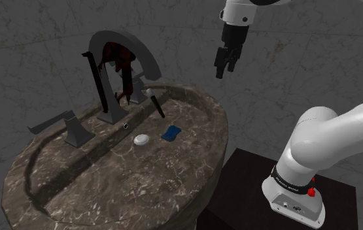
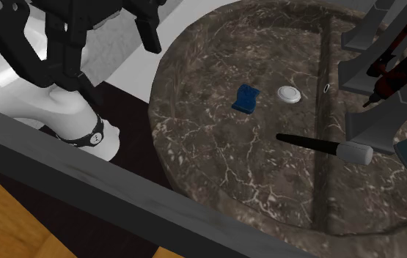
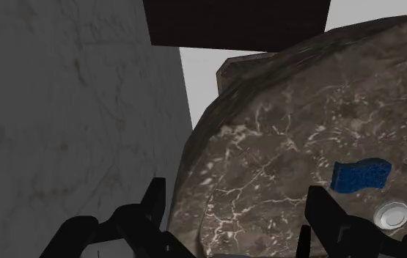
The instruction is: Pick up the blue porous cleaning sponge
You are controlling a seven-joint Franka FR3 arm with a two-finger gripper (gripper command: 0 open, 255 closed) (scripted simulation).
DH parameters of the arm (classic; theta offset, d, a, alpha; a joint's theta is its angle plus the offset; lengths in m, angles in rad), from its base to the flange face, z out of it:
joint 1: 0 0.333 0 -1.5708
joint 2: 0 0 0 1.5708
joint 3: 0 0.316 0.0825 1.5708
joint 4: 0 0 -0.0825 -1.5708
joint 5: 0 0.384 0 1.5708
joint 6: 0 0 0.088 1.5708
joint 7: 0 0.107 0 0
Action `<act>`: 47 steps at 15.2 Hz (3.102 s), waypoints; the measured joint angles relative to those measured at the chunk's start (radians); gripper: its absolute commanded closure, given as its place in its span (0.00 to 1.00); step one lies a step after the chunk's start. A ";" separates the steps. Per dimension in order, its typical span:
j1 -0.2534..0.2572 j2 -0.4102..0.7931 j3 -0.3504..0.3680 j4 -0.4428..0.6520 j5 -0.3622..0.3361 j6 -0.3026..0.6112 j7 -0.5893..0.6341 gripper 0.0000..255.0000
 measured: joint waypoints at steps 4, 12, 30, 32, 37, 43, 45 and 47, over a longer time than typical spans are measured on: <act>-0.010 -0.004 0.060 -0.025 0.034 0.010 0.110 0.00; -0.047 0.094 0.303 -0.044 0.168 0.094 0.550 0.00; -0.179 0.518 0.649 0.075 0.199 0.362 1.237 0.00; -0.178 0.527 0.654 0.058 0.197 0.386 1.239 0.00; -0.179 0.540 0.658 0.055 0.191 0.397 1.242 1.00; -0.178 0.541 0.658 0.053 0.191 0.403 1.242 1.00; -0.177 0.536 0.655 0.056 0.194 0.381 1.241 1.00; -0.176 0.528 0.649 0.068 0.195 0.354 1.239 1.00</act>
